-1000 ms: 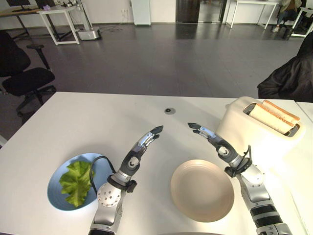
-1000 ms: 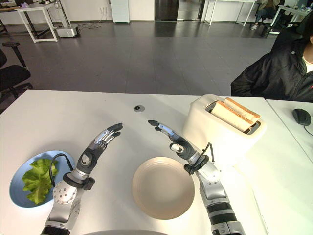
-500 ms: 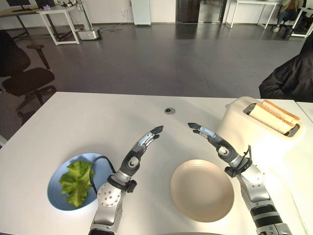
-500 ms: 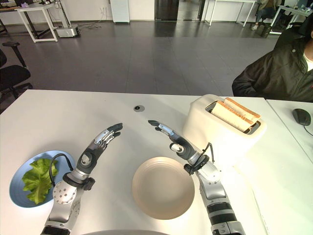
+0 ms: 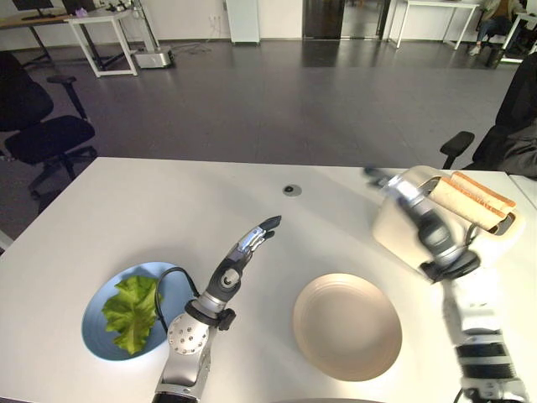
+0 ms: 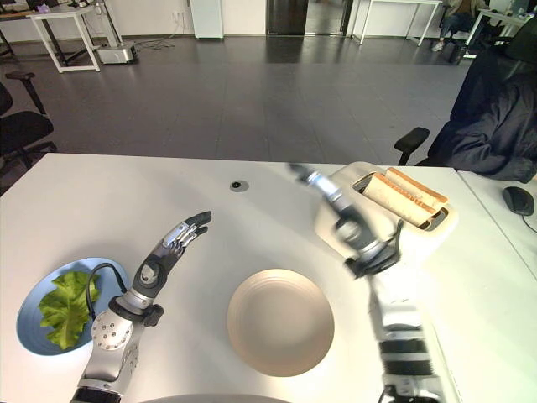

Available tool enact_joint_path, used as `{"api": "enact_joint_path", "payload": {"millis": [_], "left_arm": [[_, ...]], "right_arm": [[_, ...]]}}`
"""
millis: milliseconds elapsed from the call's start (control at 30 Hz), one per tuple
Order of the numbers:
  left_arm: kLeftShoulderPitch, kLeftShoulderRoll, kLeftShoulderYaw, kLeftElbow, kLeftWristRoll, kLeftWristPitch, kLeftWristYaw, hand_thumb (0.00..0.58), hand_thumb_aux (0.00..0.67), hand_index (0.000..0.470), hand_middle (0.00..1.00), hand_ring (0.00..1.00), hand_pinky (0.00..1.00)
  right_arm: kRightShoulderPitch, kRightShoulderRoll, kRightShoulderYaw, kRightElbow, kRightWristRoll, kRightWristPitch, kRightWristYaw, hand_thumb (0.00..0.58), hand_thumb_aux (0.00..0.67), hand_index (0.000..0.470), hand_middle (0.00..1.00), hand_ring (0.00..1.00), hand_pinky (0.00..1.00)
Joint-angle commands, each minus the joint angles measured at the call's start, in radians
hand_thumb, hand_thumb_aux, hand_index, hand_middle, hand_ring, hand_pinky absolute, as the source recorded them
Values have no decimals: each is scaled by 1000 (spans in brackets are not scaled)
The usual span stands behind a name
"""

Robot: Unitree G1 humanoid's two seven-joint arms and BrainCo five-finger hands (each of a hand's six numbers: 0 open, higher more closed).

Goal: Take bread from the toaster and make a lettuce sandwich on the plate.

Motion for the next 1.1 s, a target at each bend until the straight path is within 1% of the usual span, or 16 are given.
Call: {"api": "enact_joint_path", "payload": {"millis": [33,200,300,367,433,467,500,533,567,600,667,767,800,867,900,1100], "left_arm": [[-20,-7,-15,9,29,13,3,0,0,0,0,0,0],[-36,-16,-27,22,42,15,3,0,0,0,0,0,0],[-40,-17,-28,24,42,17,3,0,0,0,0,0,0],[-40,-17,-28,24,43,17,3,0,0,0,0,0,0],[-42,-17,-28,25,44,17,4,0,0,0,0,0,0],[-43,-17,-29,26,44,18,3,0,0,0,0,0,0],[-44,-17,-29,27,44,18,3,0,0,0,0,0,0],[-45,-17,-29,27,44,18,3,0,0,0,0,0,0],[-46,-17,-29,29,44,18,3,0,0,0,0,0,0],[-47,-17,-29,30,44,18,3,0,0,0,0,0,0],[-48,-17,-29,31,44,17,3,0,0,0,0,0,0],[-52,-16,-30,35,43,17,2,0,0,0,0,0,0],[-53,-15,-30,37,43,17,1,0,0,0,0,0,0],[-54,-15,-30,39,44,16,2,0,0,0,0,0,0],[-56,-15,-30,40,44,16,2,0,0,0,0,0,0],[-59,-10,-23,43,45,12,5,0,0,0,0,0,0]], "right_arm": [[-128,-236,-128,218,-166,90,-74,0,0,0,0,0,0],[-174,-422,-42,627,-423,33,-150,0,0,0,0,0,0],[-175,-464,22,768,-499,-16,-157,0,0,0,0,0,0],[-176,-473,50,810,-511,-46,-147,83,50,35,0,0,0],[-175,-481,74,838,-523,-75,-142,96,58,41,0,0,0],[-176,-484,82,848,-524,-86,-141,140,87,61,0,0,0],[-178,-485,88,856,-524,-94,-138,241,158,111,0,0,0],[-179,-487,94,861,-524,-100,-136,325,226,159,0,0,0],[-182,-489,101,866,-526,-105,-134,436,336,236,0,0,0],[-183,-490,108,870,-527,-108,-133,449,352,247,0,0,0],[-180,-488,121,867,-524,-121,-123,523,460,323,0,0,0],[-167,-482,128,846,-509,-136,-103,560,547,383,0,0,0],[-164,-478,129,839,-501,-139,-92,564,557,391,0,0,0],[-159,-467,132,825,-481,-142,-71,580,654,459,0,0,0],[-159,-462,130,818,-468,-142,-62,580,670,470,0,0,0],[-170,-452,56,755,-333,-82,-21,580,670,470,0,0,0]]}}
